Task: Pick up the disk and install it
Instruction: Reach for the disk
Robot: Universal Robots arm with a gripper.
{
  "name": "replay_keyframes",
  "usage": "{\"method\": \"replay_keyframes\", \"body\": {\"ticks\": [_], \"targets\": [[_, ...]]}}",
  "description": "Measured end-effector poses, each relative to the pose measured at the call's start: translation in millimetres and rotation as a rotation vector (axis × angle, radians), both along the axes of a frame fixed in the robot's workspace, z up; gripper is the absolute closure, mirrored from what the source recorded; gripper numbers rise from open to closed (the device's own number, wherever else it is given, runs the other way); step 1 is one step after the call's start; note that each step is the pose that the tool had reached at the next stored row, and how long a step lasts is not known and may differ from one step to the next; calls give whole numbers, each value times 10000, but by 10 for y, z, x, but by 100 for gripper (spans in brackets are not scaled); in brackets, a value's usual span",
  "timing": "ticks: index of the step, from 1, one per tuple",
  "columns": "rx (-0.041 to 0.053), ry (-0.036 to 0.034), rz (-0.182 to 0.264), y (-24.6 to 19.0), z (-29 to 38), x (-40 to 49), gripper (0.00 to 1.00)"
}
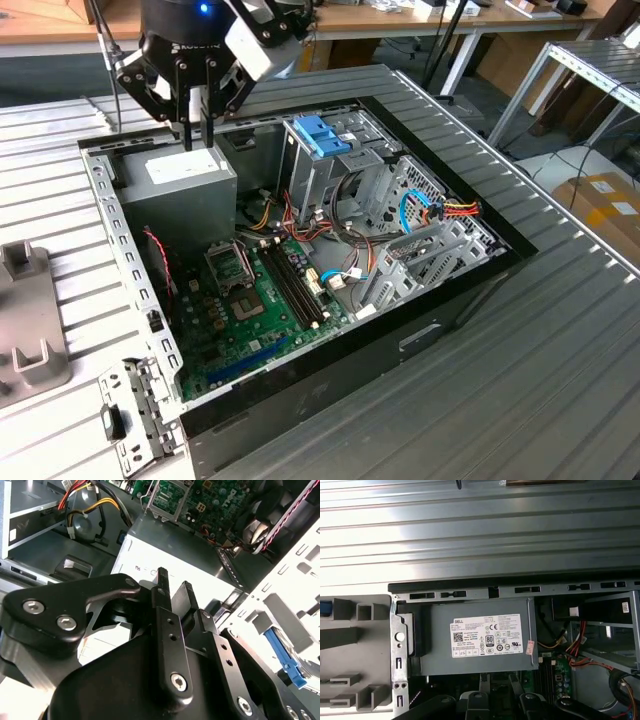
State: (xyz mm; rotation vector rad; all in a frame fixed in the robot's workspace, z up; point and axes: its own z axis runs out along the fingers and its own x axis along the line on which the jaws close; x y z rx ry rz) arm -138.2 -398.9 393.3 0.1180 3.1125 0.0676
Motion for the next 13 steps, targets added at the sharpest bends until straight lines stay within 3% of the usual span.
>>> {"method": "replay_keyframes", "body": {"ticks": [13], "targets": [[0, 0, 0, 0, 0, -45, 71]]}}
